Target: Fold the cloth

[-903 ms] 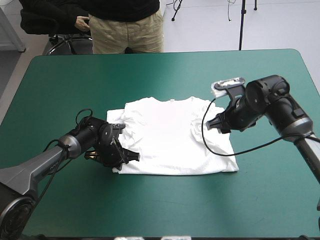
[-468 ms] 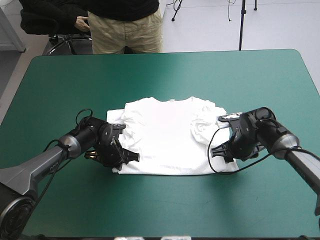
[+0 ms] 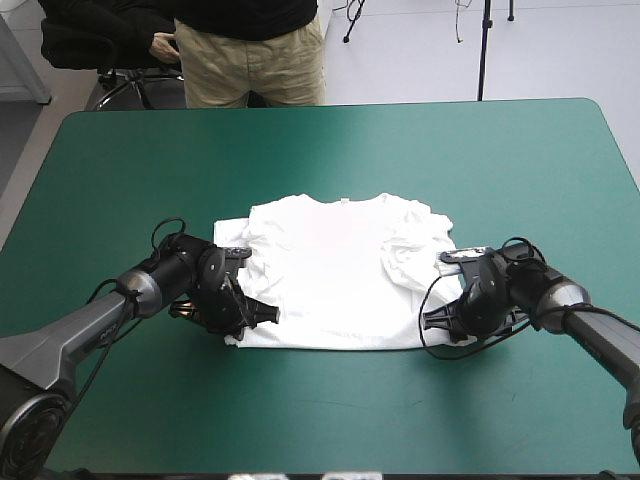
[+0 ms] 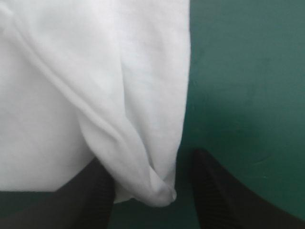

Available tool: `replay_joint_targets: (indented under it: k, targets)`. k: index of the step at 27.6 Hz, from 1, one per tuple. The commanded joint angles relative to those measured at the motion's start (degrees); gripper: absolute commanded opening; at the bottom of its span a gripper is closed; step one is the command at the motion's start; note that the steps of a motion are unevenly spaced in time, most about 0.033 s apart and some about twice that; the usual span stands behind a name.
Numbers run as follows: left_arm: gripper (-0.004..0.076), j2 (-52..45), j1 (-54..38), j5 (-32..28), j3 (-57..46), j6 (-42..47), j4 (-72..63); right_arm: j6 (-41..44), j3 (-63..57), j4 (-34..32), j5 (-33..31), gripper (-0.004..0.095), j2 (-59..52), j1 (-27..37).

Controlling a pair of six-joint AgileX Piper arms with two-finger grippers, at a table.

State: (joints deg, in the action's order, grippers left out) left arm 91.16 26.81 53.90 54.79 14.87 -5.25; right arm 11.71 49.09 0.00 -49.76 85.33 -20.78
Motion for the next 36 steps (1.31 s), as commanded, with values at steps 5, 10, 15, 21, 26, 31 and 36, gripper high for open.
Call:
replay_joint_targets:
  k: [5,10,15,21,26,31,36]
  targets:
    - [-0.0010,-2.2,0.1,2.3,1.3,0.0,4.4,-1.9,-0.2,2.9,-0.5,-0.0006,-3.9,0.1]
    - [-0.0010,-5.2,0.1,5.6,5.6,0.0,7.7,-1.9,3.5,1.1,-4.9,-0.0018,-9.5,0.1]
    - [-0.0010,-6.6,0.1,8.5,10.4,-0.4,11.5,-2.7,10.4,-0.8,-6.1,-0.0017,-13.2,0.1]
    - [-0.0010,-4.9,-0.1,5.6,15.8,-0.2,16.5,-2.7,17.9,-1.6,-4.0,-0.0018,-9.4,0.8]
    - [-0.0011,0.5,-3.6,5.7,23.9,-0.2,16.9,-2.3,22.8,0.0,-0.5,-0.0017,-3.2,4.0]
    - [-0.0010,6.4,-6.9,4.7,33.7,-1.5,16.3,-5.8,29.3,4.1,0.3,-0.0017,3.0,7.2]
    - [-0.0010,17.4,-7.4,4.0,46.4,-3.4,15.8,-6.3,37.8,9.6,0.2,-0.0017,12.6,10.5]
